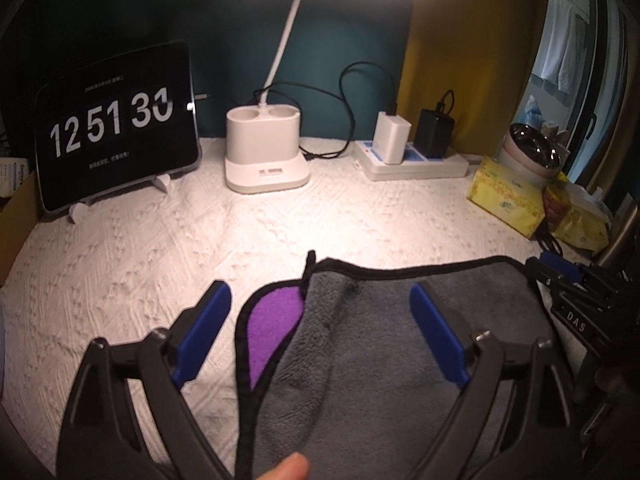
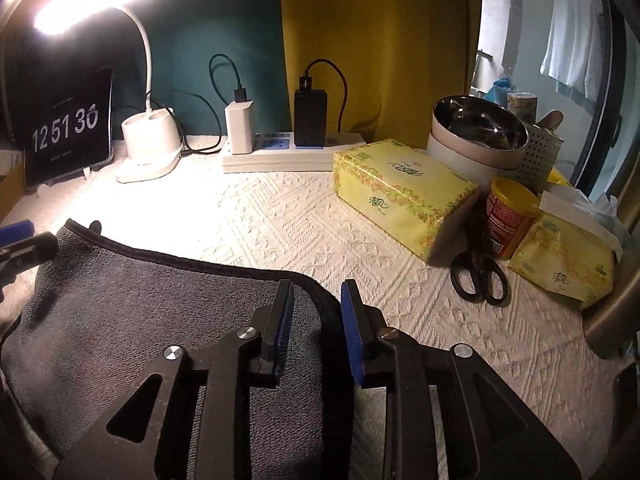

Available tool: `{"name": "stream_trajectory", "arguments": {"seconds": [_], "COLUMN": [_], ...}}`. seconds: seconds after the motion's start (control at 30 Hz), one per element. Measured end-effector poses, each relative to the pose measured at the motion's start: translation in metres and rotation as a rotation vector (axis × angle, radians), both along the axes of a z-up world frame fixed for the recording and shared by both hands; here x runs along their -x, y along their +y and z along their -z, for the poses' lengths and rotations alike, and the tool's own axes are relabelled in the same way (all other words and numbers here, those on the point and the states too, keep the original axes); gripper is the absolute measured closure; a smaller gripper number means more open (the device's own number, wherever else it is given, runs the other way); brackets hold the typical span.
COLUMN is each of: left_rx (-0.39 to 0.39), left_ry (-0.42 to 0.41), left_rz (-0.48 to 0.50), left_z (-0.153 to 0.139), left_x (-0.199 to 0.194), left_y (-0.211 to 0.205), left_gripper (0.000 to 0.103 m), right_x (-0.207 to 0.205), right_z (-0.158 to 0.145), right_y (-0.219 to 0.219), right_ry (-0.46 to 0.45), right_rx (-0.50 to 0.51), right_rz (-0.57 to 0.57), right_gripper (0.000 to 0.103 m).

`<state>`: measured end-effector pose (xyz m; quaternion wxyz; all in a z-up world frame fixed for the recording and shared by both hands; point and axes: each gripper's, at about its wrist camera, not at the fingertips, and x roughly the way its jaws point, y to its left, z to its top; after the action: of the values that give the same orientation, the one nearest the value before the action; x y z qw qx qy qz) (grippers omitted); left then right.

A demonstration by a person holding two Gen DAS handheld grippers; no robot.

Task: Fold towel

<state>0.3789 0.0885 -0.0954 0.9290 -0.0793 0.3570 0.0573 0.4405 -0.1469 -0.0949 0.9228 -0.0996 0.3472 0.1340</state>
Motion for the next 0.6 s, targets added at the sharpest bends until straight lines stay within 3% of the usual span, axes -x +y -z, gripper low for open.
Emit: {"name": "stream_trajectory", "arguments": {"seconds": [0.6], "left_rx": [0.014], "left_ry": [-0.090], "left_rz": [0.017], "left_z": [-0.039], "left_x": [0.054], "left_y": [-0.004], "left_gripper": [0.006], "right_x": [0.049], "right_z": [-0.041], "right_y": [0.000], "right_ry": [-0.067], "right_rx": [-0.057], "right_rz": [0.001], "right_gripper": [0.069]}}
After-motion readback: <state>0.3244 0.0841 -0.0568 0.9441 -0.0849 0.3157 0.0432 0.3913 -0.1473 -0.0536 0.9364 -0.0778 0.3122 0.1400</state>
